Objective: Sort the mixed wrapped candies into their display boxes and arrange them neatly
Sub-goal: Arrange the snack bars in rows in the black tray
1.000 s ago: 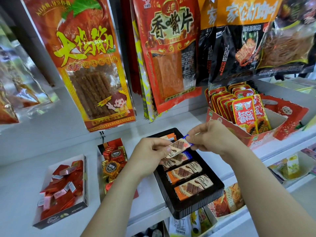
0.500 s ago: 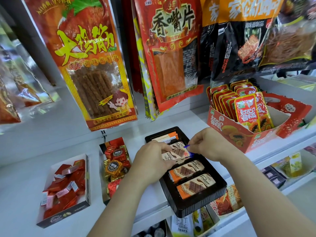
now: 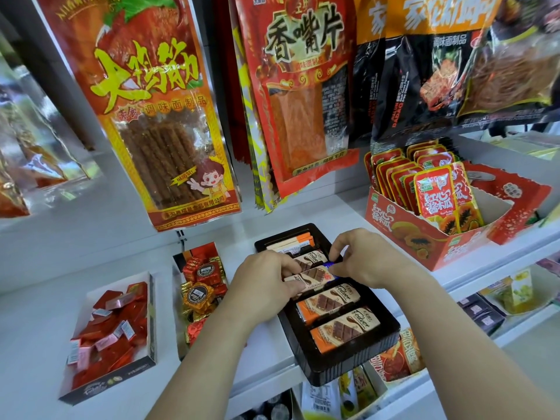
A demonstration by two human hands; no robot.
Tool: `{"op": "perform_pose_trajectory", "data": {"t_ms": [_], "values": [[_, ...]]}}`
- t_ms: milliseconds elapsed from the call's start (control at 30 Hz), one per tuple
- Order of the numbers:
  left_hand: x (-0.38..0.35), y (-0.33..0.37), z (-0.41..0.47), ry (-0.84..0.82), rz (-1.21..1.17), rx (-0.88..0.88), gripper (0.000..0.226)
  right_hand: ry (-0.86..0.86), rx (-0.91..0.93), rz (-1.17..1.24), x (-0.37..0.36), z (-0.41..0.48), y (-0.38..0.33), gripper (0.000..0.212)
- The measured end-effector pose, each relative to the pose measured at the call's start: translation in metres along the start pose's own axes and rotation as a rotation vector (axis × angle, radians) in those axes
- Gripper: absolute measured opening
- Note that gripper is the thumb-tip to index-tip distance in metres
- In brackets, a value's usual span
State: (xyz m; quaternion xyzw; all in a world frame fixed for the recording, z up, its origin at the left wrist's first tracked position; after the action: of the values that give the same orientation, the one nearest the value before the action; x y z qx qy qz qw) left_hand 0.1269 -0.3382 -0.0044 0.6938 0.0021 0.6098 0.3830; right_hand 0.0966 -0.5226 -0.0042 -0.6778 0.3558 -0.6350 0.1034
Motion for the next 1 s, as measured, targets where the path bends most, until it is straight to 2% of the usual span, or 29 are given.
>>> {"op": "perform_pose_trajectory", "data": {"t_ms": [133, 233, 333, 433, 533, 833, 1000], "values": [[0.0, -0.002, 0.004, -0.019, -0.055, -0.014, 0.016, -0.025, 0.048, -0.094, 0.002, -0.002, -0.001, 0.013], [0.006, -0.006, 0.013, 0.168, -0.087, 0.017, 0.012, 0.018, 0.074, 0.034, 0.003, 0.003, 0.0, 0.008], [0.008, -0.006, 0.027, 0.287, 0.012, 0.048, 0.019, 0.058, 0.11, 0.089, -0.002, 0.008, -0.003, 0.02], [-0.002, -0.001, 0.041, 0.281, 0.138, 0.043, 0.022, 0.07, 0.137, 0.091, -0.012, 0.014, -0.006, 0.036], [-0.015, -0.001, 0.048, 0.282, 0.234, 0.067, 0.024, 0.055, 0.164, 0.096, -0.022, 0.021, -0.01, 0.042], [-0.018, 0.006, 0.058, 0.251, 0.346, 0.192, 0.023, 0.048, 0.184, 0.084, -0.029, 0.033, -0.012, 0.043], [-0.016, 0.005, 0.057, 0.204, 0.388, 0.124, 0.022, 0.065, 0.207, 0.062, -0.031, 0.036, -0.013, 0.044]]}}
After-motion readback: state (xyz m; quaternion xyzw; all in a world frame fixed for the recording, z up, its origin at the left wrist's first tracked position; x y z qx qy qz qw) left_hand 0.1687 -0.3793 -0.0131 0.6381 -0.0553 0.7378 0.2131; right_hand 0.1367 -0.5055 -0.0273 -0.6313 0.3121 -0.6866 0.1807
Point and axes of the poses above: each hand's wrist, its own z-axis towards the middle knuckle, its own x-axis out of the back of the hand, y = z × x, the point moved 1 cm from there along z, towards the middle knuckle, and after that the axes turned 5 degrees about -x, right-handed, at the moved point
